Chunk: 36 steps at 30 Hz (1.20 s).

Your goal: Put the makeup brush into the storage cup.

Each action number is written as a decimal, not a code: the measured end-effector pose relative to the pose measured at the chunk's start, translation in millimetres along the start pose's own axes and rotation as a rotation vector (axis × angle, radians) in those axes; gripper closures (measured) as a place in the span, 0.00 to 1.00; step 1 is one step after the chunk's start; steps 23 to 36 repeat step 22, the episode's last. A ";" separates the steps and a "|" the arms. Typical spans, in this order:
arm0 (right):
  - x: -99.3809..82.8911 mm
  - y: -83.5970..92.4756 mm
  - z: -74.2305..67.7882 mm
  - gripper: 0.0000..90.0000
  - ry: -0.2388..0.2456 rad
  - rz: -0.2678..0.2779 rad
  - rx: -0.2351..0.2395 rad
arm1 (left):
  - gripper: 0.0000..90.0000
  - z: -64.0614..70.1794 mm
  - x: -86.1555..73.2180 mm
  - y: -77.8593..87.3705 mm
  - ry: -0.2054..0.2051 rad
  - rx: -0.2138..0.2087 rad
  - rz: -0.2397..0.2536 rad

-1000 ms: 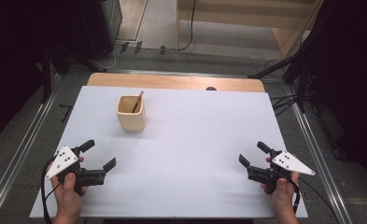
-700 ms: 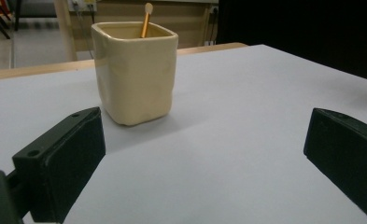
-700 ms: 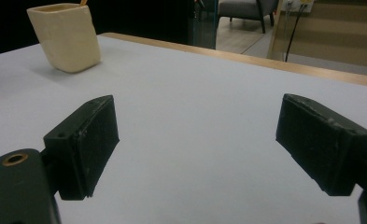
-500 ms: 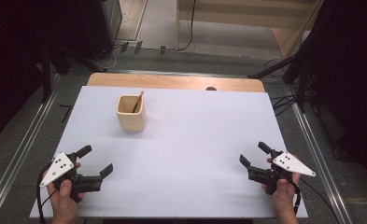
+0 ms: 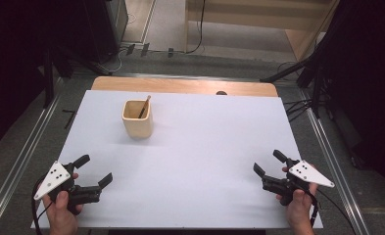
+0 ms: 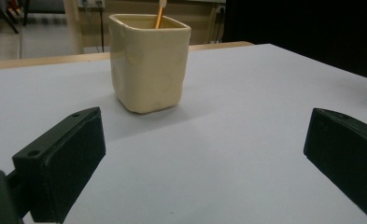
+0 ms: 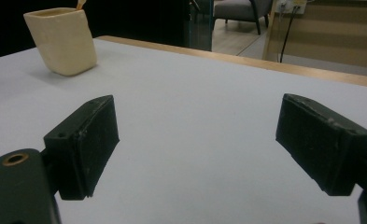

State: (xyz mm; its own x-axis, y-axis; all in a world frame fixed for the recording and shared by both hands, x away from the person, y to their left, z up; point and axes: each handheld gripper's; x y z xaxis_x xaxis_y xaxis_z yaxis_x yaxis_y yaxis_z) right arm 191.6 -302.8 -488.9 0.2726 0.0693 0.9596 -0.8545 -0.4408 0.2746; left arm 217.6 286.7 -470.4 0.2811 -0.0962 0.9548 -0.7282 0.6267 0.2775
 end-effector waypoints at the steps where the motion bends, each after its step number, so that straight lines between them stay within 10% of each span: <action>1: 0.0 0.1 -0.2 0.15 -0.002 0.000 -0.001 | 0.00 0.0 0.1 0.1 -0.001 -0.001 0.001; 36: -1.4 -5.0 -8.5 0.15 -0.005 -0.012 0.004 | 0.00 -0.5 0.8 -2.4 0.001 0.002 0.008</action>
Point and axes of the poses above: each handheld gripper's, and its own axes: y roughly backward along the jaws, x roughly out of its top, z roughly to its right, and after that the axes turned 1 degree about y, right-handed
